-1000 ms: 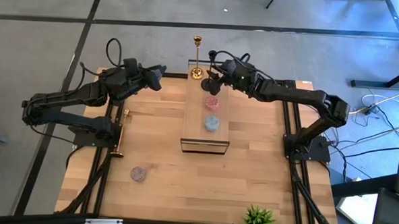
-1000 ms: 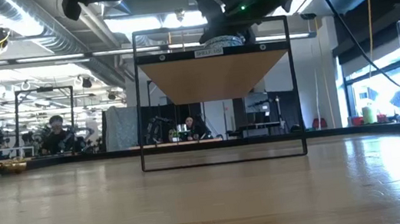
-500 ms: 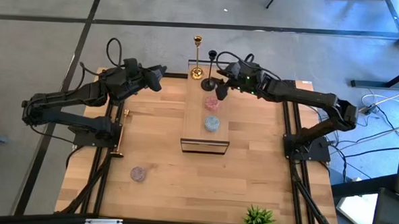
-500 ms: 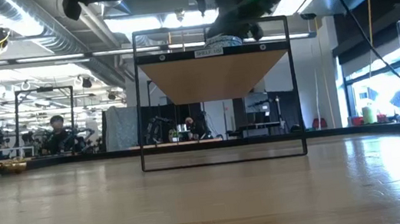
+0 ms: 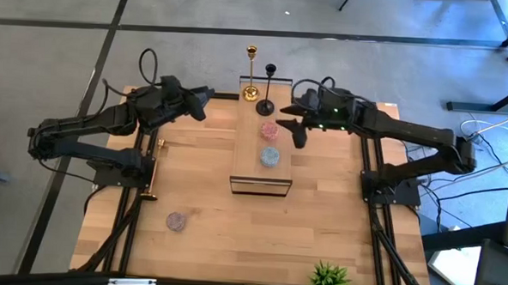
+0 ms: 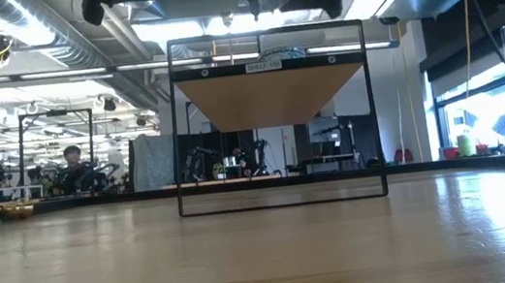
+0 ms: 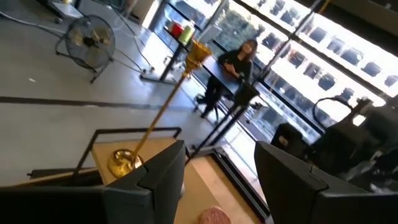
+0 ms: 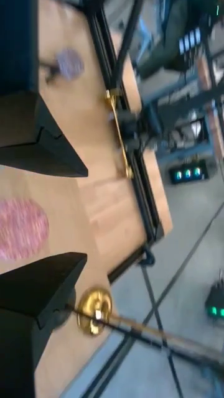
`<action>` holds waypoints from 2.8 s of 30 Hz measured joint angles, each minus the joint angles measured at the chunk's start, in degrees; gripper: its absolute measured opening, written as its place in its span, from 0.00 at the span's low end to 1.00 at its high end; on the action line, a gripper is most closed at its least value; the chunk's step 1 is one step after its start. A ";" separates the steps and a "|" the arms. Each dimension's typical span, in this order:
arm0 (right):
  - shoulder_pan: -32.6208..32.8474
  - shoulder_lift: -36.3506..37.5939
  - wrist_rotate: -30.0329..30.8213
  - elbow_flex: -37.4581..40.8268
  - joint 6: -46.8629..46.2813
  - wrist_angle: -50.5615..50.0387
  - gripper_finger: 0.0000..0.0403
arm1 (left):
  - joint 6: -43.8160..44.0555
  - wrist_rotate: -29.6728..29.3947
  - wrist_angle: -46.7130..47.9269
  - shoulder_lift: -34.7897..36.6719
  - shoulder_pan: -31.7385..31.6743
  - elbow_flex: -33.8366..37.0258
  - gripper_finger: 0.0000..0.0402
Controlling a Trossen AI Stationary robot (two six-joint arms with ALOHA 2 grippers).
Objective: Pick & Place candle stick holders
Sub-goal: Put the violet scented candle on the shelf
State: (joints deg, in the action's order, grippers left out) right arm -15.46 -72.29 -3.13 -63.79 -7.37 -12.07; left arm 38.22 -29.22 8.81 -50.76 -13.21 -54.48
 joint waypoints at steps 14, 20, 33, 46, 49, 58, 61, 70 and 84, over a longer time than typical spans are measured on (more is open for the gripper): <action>8.55 5.11 -10.47 0.00 -12.54 -3.70 0.53 | 6.33 15.63 19.54 0.15 0.00 -0.02 0.47; 14.06 4.84 -10.24 0.00 -21.81 -2.94 0.53 | 8.04 20.32 31.41 0.15 0.00 -0.02 0.47; 26.63 4.83 -1.21 0.00 -33.28 -2.83 0.53 | 6.17 24.08 41.27 0.15 6.31 -0.02 0.47; 33.12 4.83 8.56 0.00 -35.07 0.37 0.53 | 8.94 28.53 41.90 -2.08 27.14 -0.02 0.47; 34.14 4.83 11.27 0.00 -34.03 0.37 0.53 | 9.38 28.24 41.99 -4.29 33.50 -0.02 0.47; 35.54 4.83 17.26 0.00 -30.88 -0.35 0.53 | 13.15 30.03 42.71 -15.47 47.78 -0.02 0.52; 35.54 4.83 18.47 0.00 -30.87 -1.02 0.53 | 13.73 31.20 42.70 -18.97 49.87 -0.02 0.58; 35.52 4.83 22.73 0.00 -31.10 -1.25 0.53 | 17.35 24.68 46.37 -24.49 53.71 -0.02 0.71; 35.45 2.36 23.12 0.00 -32.30 -0.87 0.53 | 31.49 19.93 49.16 -27.08 59.50 -0.02 0.79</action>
State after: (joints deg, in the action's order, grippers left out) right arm 19.99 -69.93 19.99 -63.79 -39.68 -12.94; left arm 69.71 -9.29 57.98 -77.84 46.29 -54.50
